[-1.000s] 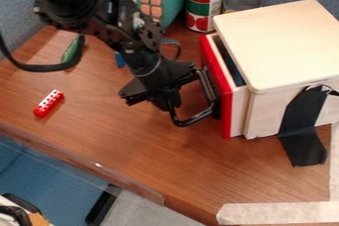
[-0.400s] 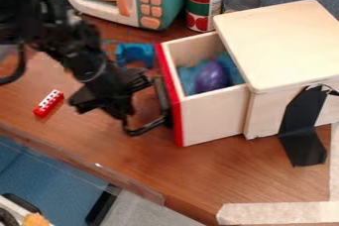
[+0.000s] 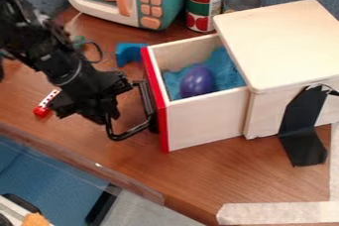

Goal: Open the drawer

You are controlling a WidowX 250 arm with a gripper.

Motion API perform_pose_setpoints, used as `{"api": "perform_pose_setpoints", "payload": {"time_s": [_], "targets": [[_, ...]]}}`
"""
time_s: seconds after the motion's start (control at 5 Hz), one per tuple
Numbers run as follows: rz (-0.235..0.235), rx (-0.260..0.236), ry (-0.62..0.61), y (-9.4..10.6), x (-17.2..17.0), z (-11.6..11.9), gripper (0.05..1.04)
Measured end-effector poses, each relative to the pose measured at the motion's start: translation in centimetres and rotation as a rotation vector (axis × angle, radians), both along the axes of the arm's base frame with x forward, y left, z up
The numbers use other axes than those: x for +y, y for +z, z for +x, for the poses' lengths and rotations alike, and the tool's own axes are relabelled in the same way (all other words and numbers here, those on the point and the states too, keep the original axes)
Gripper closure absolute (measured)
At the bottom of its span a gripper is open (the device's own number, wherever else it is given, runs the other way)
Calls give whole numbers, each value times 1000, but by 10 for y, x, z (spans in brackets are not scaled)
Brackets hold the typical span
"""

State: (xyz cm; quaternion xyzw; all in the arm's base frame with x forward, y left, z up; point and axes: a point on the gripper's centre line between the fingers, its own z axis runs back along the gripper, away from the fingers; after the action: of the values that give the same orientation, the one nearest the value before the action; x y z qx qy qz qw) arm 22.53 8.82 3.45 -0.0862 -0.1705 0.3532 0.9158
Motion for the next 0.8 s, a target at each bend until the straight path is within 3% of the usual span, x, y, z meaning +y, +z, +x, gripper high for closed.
{"api": "perform_pose_setpoints", "payload": {"time_s": [0.2,0.4,0.6,0.8], "targets": [[-52,-36,-202,5,1,6,420],[-84,-82,-361,23,-2,17,133],[-95,-128,-468,53,-1,24,77],[-45,-154,-557,97,-3,26,82]]}}
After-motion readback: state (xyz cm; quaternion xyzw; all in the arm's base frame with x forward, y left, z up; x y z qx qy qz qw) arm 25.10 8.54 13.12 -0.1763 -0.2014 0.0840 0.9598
